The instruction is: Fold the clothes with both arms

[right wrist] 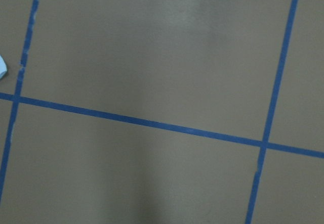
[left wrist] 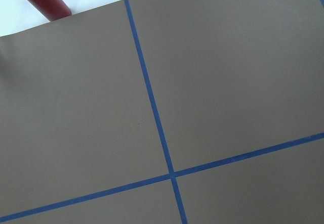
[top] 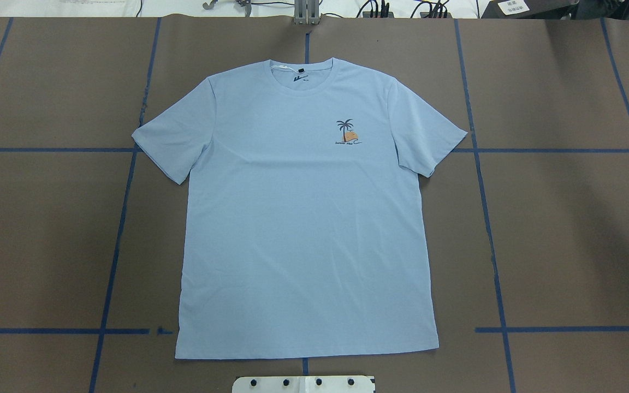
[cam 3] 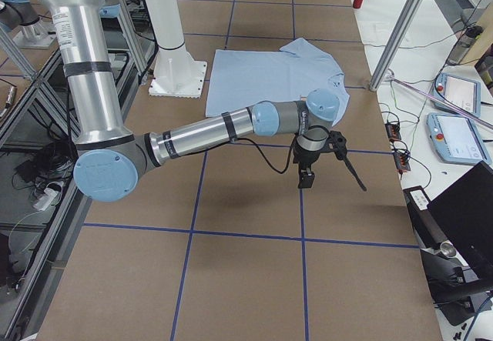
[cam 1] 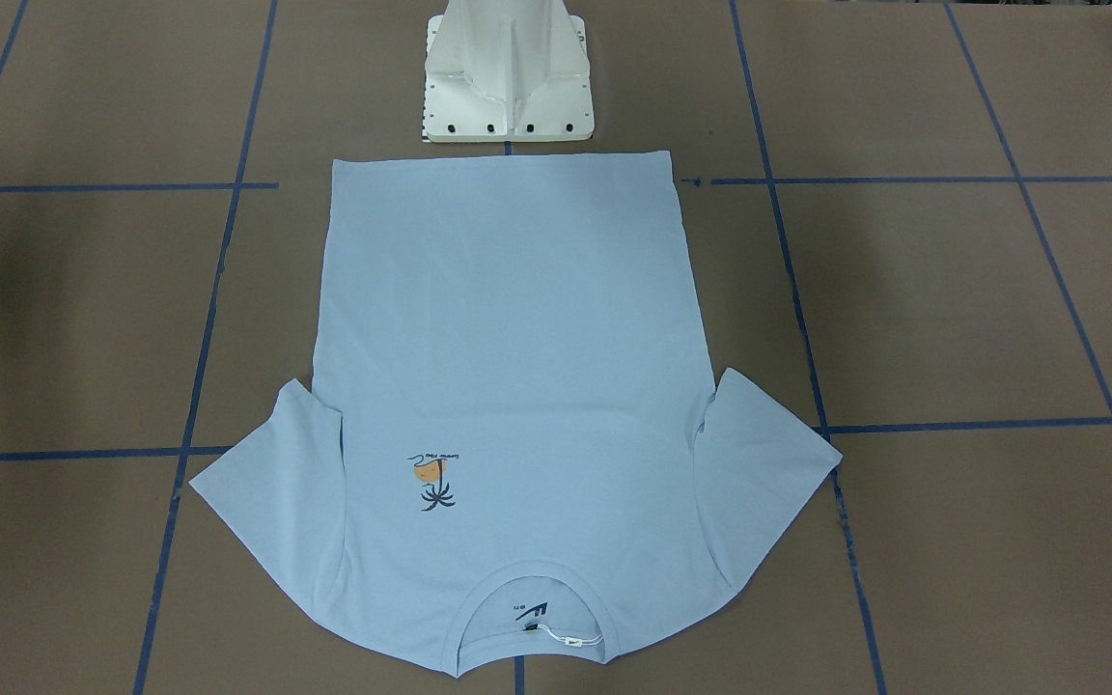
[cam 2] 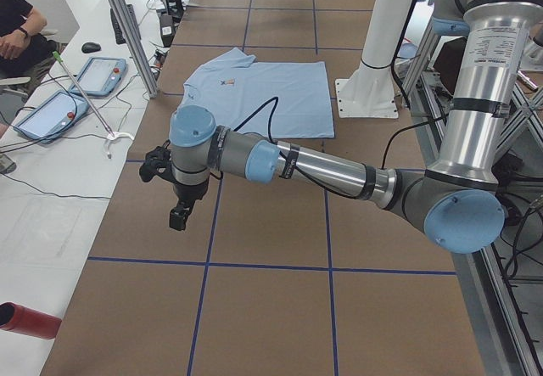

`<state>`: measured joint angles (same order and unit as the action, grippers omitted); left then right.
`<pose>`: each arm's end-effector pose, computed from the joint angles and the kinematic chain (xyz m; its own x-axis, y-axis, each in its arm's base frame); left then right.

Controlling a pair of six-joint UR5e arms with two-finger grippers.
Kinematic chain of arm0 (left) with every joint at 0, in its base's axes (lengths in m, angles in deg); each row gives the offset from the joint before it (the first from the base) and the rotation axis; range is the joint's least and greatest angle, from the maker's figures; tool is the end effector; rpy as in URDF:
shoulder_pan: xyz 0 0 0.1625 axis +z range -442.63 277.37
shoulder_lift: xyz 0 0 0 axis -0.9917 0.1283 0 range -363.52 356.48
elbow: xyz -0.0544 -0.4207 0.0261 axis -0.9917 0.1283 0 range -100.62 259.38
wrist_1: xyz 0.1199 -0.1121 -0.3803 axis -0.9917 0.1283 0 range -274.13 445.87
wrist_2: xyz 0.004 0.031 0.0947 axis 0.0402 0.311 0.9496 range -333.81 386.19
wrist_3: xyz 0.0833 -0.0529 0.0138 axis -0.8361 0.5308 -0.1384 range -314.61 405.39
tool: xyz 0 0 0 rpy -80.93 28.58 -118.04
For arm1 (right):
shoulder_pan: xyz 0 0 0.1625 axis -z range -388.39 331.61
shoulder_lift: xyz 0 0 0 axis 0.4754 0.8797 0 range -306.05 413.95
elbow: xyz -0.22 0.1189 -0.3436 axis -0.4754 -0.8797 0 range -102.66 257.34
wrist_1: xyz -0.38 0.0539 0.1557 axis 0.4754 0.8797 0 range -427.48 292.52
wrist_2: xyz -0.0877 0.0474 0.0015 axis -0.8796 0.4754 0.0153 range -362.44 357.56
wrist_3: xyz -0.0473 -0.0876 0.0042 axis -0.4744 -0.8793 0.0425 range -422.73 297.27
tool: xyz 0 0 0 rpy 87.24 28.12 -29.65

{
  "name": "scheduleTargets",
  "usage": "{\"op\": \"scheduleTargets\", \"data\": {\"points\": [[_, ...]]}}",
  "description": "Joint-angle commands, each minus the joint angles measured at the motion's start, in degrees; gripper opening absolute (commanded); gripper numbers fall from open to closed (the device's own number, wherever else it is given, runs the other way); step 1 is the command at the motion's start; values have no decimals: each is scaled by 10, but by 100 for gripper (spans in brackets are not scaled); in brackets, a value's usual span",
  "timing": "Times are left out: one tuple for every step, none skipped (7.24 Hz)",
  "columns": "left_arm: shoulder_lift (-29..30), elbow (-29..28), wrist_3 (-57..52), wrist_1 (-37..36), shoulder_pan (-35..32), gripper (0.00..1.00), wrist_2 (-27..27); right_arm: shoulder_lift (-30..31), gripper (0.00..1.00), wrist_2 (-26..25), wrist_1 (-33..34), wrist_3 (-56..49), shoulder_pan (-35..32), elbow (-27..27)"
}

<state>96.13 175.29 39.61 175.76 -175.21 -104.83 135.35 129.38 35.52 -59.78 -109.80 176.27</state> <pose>-0.0933 -0.5616 0.5222 0.7621 0.2370 -0.6025 -0.0335 0.9438 0.3288 -0.0150 -0.5467 0.5307 0.7358 -0.1124 0.6678 0.1112 0.9928 0.0445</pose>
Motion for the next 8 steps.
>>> {"op": "scheduleTargets", "data": {"points": [[-7,34,-6,-15,0,100,2,38,100,-2,-40,-2,-8,0],[-29,54,-3,-11,1,100,5,33,100,-1,-42,0,-7,0],[-39,56,-2,-10,2,100,0,33,100,-1,-43,2,-7,4],[-47,76,-3,-10,5,100,-5,28,100,14,-43,3,-5,10],[-69,80,-7,-9,5,100,-24,27,100,30,-43,4,-6,7],[-70,85,-8,-9,5,100,-31,24,100,30,-49,5,-4,12],[-70,89,-6,-9,5,100,-44,17,100,30,-115,17,17,8],[-70,81,-6,-3,6,100,-43,14,100,30,-162,108,57,-1]]}}
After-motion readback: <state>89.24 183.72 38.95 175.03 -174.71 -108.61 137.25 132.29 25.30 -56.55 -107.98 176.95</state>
